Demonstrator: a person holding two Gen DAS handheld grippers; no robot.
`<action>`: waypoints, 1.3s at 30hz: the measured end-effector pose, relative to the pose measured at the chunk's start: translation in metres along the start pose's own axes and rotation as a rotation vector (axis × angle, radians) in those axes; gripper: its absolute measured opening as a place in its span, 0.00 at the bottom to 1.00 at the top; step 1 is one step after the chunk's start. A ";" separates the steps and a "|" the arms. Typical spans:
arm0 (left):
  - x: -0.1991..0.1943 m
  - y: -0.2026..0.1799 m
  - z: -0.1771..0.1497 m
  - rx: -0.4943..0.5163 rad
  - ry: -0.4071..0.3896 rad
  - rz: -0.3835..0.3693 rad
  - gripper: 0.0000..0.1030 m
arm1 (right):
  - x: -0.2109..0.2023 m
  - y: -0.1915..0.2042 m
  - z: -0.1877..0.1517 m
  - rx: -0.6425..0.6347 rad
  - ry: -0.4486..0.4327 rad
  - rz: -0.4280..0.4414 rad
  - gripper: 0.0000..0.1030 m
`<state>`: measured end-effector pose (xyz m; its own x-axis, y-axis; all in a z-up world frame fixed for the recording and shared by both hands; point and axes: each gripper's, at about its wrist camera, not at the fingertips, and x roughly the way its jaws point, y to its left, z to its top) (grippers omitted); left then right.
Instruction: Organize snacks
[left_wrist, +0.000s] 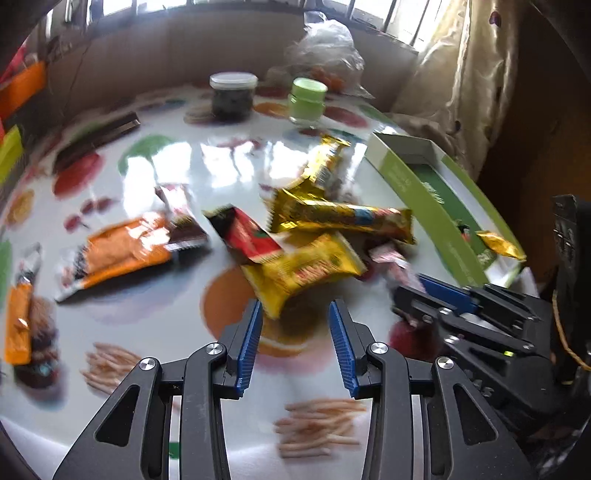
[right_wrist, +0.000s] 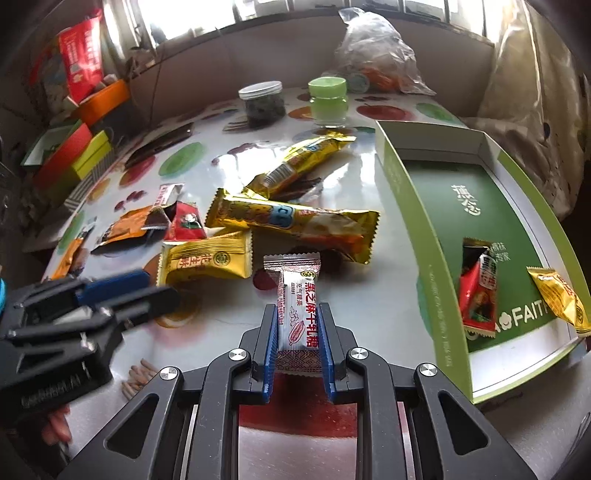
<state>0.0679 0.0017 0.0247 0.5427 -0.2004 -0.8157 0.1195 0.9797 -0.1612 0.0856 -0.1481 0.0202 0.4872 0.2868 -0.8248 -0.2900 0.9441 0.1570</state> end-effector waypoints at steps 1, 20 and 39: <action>0.000 0.003 0.002 -0.005 -0.006 0.010 0.38 | -0.001 -0.001 0.000 0.003 -0.001 0.000 0.19; 0.028 -0.026 0.023 0.225 0.018 -0.030 0.57 | -0.012 -0.016 -0.006 0.040 -0.014 -0.013 0.19; 0.038 -0.028 0.022 0.209 0.057 -0.003 0.37 | -0.010 -0.017 -0.006 0.047 -0.010 -0.009 0.19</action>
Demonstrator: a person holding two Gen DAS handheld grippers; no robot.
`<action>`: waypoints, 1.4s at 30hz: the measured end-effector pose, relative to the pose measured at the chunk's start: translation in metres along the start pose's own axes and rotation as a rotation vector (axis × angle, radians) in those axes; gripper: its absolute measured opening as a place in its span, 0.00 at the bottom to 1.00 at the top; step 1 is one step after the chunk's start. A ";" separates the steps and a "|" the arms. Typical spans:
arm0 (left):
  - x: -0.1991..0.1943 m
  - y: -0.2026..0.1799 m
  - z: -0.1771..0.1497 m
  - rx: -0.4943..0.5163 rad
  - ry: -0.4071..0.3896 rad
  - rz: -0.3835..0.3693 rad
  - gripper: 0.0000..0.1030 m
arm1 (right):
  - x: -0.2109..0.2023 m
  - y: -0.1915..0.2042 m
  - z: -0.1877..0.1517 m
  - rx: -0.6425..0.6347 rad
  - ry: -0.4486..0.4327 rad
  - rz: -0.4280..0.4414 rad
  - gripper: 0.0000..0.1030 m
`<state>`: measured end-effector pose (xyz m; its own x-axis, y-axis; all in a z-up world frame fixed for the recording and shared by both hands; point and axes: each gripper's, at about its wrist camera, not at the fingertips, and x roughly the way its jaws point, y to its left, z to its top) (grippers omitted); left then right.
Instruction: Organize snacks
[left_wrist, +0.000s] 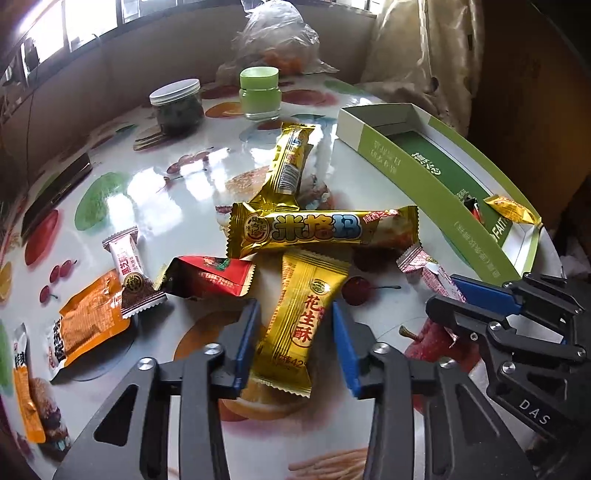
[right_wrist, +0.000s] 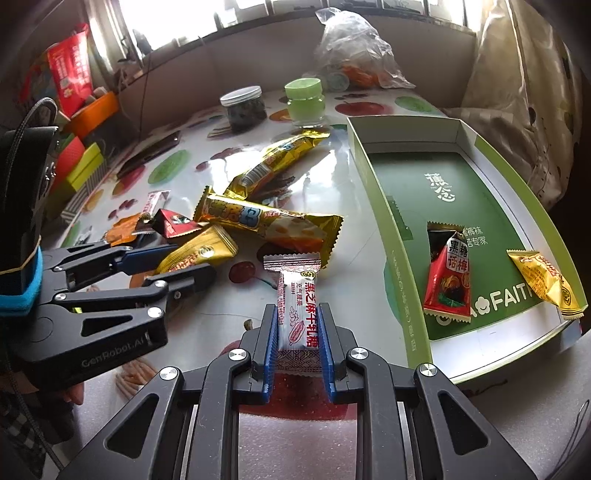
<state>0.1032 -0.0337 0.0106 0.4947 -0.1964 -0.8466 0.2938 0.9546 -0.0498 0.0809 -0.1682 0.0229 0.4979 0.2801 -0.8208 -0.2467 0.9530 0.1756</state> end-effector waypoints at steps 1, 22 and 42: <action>0.000 0.000 0.000 -0.001 0.001 -0.001 0.35 | 0.000 0.000 0.000 -0.001 0.000 0.000 0.19; -0.029 -0.001 -0.004 -0.029 -0.055 -0.016 0.24 | -0.019 0.010 0.003 -0.034 -0.039 -0.002 0.19; -0.060 -0.021 0.017 0.004 -0.131 -0.037 0.24 | -0.061 -0.012 0.008 0.002 -0.123 -0.046 0.19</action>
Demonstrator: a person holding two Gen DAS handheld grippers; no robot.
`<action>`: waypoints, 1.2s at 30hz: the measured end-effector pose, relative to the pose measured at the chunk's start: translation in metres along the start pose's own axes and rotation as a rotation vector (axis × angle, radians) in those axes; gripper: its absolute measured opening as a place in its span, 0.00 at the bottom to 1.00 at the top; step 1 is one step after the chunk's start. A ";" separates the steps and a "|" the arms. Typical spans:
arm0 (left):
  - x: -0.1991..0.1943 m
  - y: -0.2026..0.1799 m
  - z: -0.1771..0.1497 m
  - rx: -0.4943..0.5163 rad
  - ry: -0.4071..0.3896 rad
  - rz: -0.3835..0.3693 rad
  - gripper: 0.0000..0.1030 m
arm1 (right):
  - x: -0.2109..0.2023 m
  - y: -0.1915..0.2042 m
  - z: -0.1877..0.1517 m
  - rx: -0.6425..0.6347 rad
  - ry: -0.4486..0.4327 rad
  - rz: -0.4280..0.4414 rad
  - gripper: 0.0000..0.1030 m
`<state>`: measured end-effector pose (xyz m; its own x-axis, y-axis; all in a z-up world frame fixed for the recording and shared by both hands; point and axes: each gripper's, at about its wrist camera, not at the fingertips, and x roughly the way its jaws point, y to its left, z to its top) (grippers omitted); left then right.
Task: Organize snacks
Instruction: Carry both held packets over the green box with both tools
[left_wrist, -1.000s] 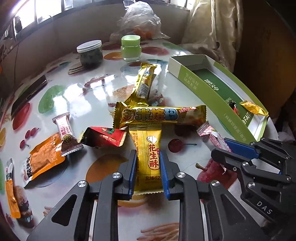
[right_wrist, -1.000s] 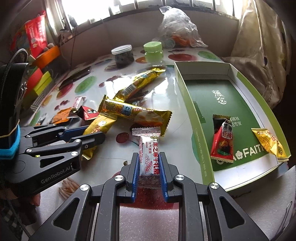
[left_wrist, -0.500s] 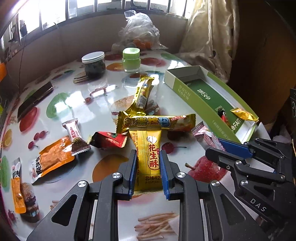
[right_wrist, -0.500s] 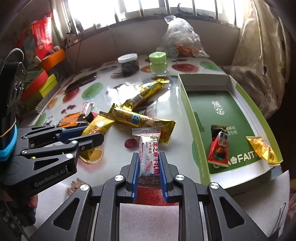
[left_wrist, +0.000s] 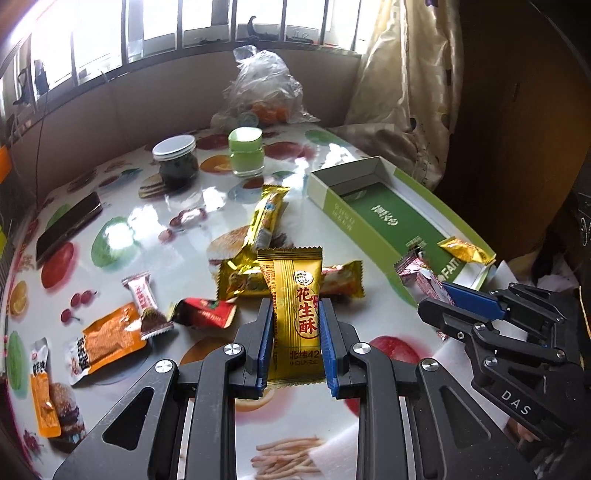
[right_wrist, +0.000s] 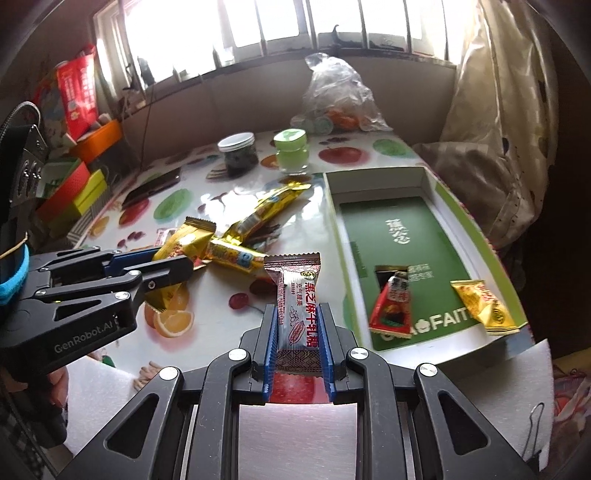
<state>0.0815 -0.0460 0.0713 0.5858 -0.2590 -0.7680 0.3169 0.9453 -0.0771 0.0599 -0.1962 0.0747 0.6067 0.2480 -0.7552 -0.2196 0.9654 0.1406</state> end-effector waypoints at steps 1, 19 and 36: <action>0.000 -0.002 0.001 0.003 -0.001 -0.001 0.24 | -0.002 -0.003 0.000 0.005 -0.003 -0.004 0.19; 0.020 -0.042 0.028 0.032 -0.002 -0.074 0.24 | -0.013 -0.050 0.002 0.091 -0.027 -0.079 0.19; 0.056 -0.077 0.049 0.060 0.050 -0.131 0.24 | -0.002 -0.092 0.002 0.163 -0.011 -0.139 0.19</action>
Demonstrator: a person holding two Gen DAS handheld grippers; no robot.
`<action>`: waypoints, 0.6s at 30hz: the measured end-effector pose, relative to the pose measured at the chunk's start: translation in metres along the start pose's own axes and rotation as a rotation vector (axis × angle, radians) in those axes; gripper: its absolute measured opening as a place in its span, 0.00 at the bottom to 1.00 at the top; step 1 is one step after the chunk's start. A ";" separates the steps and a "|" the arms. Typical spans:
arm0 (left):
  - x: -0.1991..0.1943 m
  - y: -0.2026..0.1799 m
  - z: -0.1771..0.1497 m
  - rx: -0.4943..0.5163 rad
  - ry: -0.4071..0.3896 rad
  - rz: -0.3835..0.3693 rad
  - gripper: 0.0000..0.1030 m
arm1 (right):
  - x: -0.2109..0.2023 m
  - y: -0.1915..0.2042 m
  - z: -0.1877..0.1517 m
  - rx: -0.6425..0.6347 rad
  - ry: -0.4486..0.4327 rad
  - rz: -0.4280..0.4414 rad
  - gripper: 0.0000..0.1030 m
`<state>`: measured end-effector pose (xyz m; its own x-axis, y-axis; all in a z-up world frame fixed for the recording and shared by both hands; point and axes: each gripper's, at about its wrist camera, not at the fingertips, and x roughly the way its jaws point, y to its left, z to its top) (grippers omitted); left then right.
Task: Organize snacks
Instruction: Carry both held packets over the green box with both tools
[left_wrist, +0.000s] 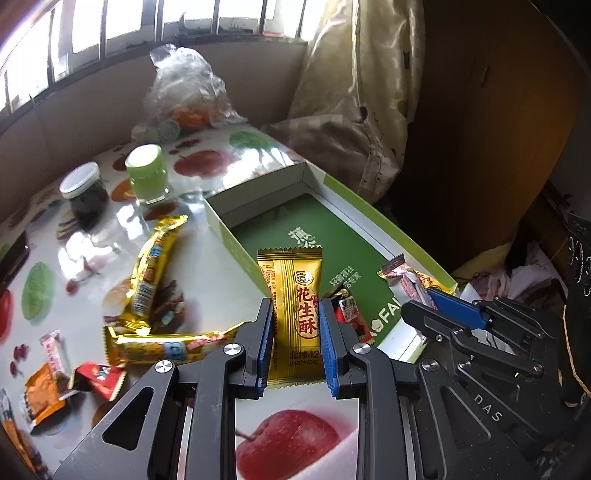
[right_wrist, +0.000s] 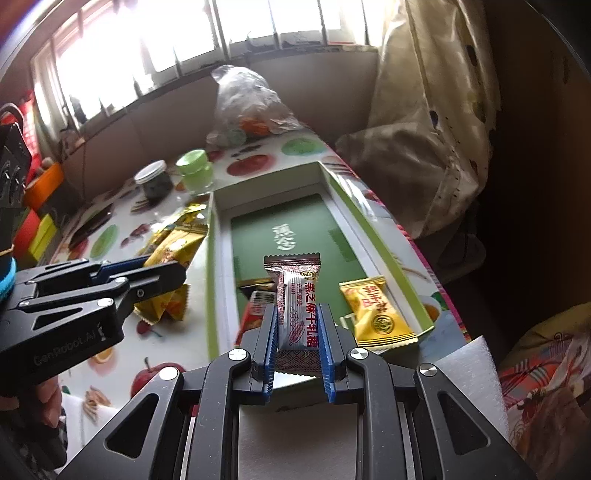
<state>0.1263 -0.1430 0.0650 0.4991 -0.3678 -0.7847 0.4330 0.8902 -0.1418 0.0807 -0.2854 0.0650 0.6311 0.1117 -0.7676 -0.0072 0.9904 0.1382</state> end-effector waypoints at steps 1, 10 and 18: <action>0.002 -0.001 0.000 0.001 0.003 0.000 0.24 | 0.002 -0.002 0.000 -0.001 0.002 -0.006 0.19; 0.023 -0.009 0.004 0.011 0.037 -0.009 0.24 | 0.019 -0.012 0.002 0.000 0.027 -0.031 0.19; 0.035 -0.014 0.010 0.017 0.050 -0.014 0.24 | 0.029 -0.015 0.005 -0.011 0.040 -0.044 0.19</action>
<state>0.1453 -0.1712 0.0460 0.4553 -0.3659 -0.8117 0.4525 0.8802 -0.1430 0.1028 -0.2970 0.0436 0.5997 0.0713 -0.7971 0.0107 0.9952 0.0971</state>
